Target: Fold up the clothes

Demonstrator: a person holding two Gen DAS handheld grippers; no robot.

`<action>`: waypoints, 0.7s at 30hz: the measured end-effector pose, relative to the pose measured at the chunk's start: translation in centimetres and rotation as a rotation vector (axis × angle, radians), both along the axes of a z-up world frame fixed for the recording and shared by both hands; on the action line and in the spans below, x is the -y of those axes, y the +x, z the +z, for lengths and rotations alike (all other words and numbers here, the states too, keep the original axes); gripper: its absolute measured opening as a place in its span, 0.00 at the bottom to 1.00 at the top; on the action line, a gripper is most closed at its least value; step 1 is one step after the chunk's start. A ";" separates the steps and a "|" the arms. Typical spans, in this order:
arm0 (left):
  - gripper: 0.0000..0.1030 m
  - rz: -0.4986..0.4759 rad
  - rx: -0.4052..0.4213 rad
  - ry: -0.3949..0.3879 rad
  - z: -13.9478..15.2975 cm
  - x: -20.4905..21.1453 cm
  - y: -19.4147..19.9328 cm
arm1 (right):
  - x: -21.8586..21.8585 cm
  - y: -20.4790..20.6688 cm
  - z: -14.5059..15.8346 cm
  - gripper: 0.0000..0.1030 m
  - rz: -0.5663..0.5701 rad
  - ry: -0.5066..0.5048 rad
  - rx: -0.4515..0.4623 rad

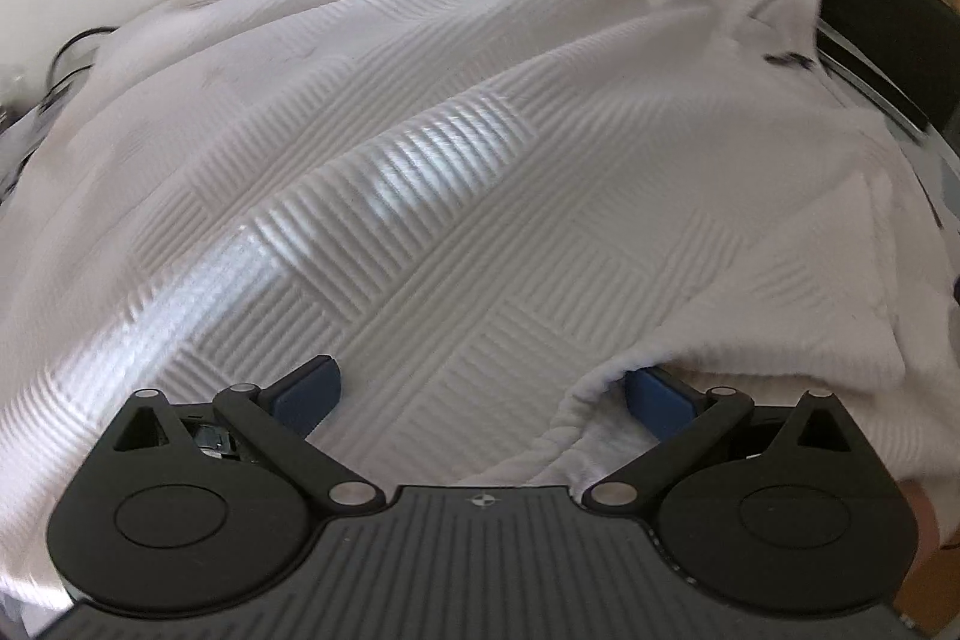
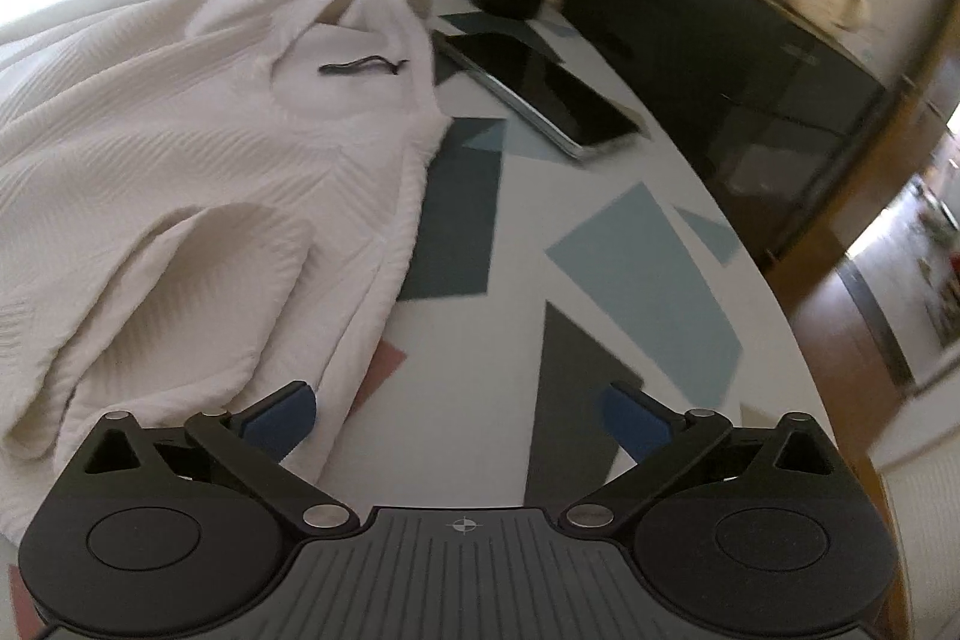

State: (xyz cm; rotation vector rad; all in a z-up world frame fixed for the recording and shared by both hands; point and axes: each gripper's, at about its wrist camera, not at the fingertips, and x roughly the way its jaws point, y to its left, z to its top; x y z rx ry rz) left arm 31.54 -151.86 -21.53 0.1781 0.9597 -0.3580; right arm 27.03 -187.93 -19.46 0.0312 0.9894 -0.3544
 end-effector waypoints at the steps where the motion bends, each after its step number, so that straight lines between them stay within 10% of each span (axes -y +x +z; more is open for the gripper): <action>1: 1.00 0.023 0.003 -0.001 0.0 0.1 -0.2 | 0.2 0.2 -0.2 0.99 0.019 0.005 -0.003; 15: 1.00 0.168 0.048 -0.014 -0.2 0.4 -1.7 | 0.8 1.2 -1.4 0.99 0.151 0.063 0.009; 21: 1.00 0.211 -0.068 0.013 0.7 0.6 -0.9 | 1.3 -0.9 -0.2 0.99 0.070 0.125 0.089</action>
